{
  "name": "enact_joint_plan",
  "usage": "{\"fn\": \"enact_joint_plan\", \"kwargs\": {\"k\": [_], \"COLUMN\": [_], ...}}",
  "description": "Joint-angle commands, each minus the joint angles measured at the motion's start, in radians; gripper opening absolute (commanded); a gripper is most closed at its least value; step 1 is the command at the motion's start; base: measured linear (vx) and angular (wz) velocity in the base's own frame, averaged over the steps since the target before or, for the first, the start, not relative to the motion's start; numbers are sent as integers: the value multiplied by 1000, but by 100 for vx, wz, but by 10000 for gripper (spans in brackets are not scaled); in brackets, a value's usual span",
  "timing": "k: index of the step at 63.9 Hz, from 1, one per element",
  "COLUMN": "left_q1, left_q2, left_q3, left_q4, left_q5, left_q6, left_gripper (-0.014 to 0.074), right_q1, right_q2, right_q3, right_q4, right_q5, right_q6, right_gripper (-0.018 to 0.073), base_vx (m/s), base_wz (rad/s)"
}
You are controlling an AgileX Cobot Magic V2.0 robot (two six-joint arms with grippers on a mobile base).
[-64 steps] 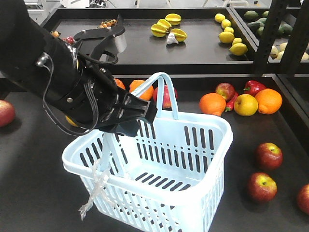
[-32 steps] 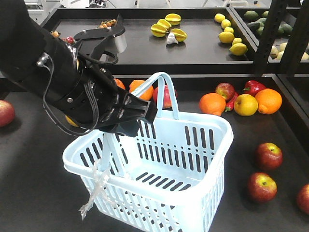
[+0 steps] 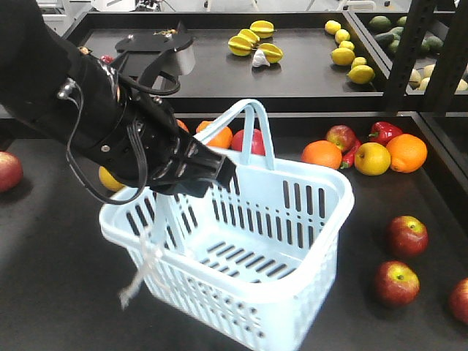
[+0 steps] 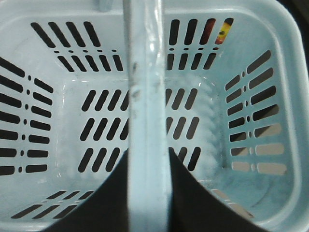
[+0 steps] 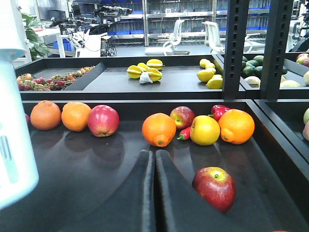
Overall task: Pick three apples into basket with both arms
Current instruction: 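Lower the light-blue basket onto the table with the left gripper and release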
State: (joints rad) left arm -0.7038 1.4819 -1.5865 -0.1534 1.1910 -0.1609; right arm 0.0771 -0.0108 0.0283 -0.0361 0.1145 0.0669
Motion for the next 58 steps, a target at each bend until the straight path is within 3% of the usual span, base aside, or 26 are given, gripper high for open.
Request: {"fn": "enact_joint_plan", "kwargs": {"k": [1, 8, 27, 46, 58], "left_q1": [-6, -6, -6, -3, -3], "left_q2": [-42, -42, -11, 131, 208], "left_q3": [-28, -28, -28, -28, -28], "left_q4": [85, 119, 106, -19, -53], "left_q5": [-79, -97, -254, -312, -381], "left_q6": [146, 247, 436, 849, 995], "left_gripper": [-8, -8, -8, -8, -8], "right_q1": [-7, -7, -7, -7, -7], "right_q2": [-10, -10, -10, -10, -10], "right_q3": [15, 15, 15, 15, 15], "right_q4": [-7, -7, -7, -7, -7], "right_q5": [-67, -67, -67, -67, -67], "right_q6": [-1, -1, -1, -1, -1], "right_gripper": [-4, -4, -4, -4, -4], "base_vx": [0, 0, 0, 0, 0], "base_wz": [0, 0, 0, 0, 0]}}
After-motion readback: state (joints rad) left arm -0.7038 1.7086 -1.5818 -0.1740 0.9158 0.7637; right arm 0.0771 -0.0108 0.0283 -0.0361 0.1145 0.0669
